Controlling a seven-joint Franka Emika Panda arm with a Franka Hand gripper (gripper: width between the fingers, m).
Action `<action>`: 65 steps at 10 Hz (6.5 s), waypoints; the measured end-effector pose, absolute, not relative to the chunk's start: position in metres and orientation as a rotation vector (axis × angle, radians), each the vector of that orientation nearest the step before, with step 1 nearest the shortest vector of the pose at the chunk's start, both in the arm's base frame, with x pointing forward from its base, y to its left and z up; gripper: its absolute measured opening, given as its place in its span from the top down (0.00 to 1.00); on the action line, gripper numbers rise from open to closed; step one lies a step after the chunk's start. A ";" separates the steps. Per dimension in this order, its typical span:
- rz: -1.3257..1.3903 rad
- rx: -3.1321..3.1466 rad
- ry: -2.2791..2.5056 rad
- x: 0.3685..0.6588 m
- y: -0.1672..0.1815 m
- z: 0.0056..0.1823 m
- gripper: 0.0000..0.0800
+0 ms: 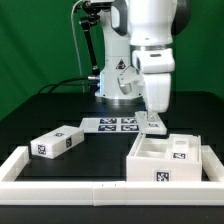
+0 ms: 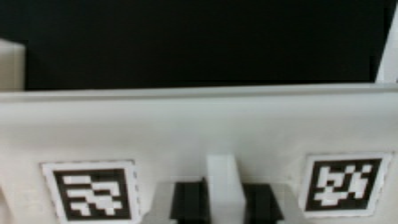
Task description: Assemble cabinet
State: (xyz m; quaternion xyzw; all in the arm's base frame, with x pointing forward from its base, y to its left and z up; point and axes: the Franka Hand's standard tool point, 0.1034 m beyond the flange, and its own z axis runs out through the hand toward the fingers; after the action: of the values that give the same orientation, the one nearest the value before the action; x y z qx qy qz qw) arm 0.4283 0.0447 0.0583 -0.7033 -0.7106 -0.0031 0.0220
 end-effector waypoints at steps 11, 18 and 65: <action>0.022 -2.462 -1.868 0.428 0.051 0.057 0.91; -0.013 -2.454 -1.880 0.453 0.060 0.061 0.91; -0.113 -2.271 -2.085 0.579 0.050 0.056 0.91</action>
Offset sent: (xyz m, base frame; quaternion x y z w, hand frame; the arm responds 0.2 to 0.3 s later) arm 0.0000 0.0000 0.0000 0.0000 0.0000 0.0000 1.0000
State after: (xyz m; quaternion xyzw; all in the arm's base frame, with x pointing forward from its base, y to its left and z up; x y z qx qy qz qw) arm 0.5787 0.0502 0.0564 -0.7358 -0.6756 -0.0366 0.0284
